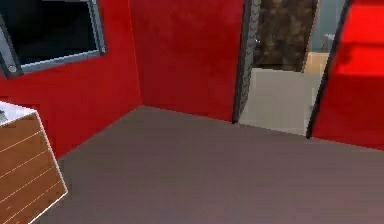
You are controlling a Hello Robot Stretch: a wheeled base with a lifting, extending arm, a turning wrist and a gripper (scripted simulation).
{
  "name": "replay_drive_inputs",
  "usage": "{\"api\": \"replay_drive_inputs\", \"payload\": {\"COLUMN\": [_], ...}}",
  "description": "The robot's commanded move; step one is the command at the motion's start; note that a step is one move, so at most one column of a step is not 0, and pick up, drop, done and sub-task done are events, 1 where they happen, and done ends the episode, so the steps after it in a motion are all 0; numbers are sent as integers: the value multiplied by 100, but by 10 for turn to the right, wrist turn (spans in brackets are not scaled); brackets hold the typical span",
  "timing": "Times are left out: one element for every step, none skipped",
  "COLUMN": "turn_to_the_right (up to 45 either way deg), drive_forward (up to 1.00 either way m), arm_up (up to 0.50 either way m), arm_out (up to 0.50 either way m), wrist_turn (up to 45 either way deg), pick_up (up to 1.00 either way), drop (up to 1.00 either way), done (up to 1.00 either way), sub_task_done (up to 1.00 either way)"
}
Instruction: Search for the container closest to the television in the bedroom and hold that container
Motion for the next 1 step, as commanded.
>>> {"api": "replay_drive_inputs", "payload": {"turn_to_the_right": [330], "drive_forward": [0], "arm_up": [0], "arm_out": [0], "wrist_turn": [0], "pick_up": [0], "drop": [0], "done": [0], "sub_task_done": [0]}}
